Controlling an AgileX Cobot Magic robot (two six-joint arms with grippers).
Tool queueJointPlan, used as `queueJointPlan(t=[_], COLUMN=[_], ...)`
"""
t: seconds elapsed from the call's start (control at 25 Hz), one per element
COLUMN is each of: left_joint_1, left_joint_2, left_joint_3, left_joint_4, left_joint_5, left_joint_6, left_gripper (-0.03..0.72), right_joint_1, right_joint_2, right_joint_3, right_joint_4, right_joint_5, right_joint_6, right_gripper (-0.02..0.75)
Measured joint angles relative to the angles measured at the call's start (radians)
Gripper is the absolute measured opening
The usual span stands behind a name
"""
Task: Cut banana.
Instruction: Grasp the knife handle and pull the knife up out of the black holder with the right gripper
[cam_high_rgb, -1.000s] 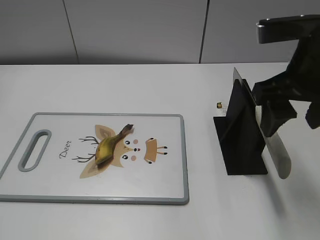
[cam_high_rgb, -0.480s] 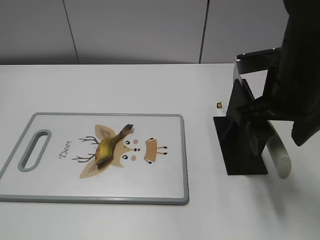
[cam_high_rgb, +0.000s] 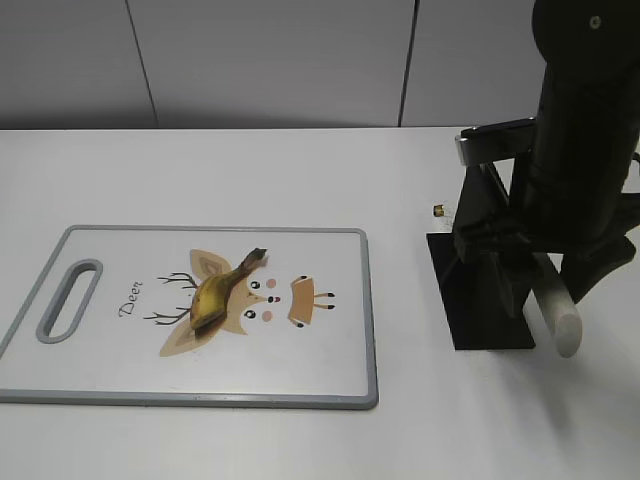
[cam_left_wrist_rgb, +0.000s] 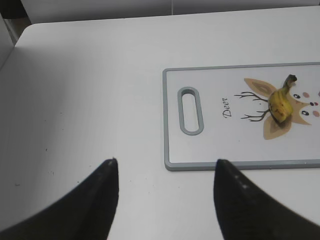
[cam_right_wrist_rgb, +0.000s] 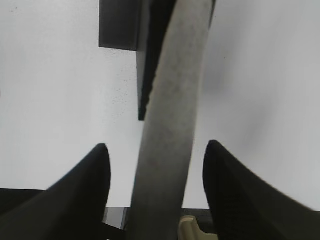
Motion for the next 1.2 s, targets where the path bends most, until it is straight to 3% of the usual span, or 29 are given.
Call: queueJointPlan(t=[0.16,1.2], left_joint_1=[0.000,0.000], left_joint_2=[0.000,0.000], left_joint_3=[0.000,0.000], left_joint_4=[0.000,0.000], left_joint_5=[0.000,0.000], left_joint_6=[0.000,0.000], left_gripper=[0.588,0.588], right_joint_1=[-0.005,-0.025], right_joint_2=[0.001,0.019], right_joint_3=[0.000,0.000], right_joint_4=[-0.004,0.032], right_joint_5=[-0.003,-0.010], right_joint_6=[0.004,0.007], right_gripper=[0.403,0.366])
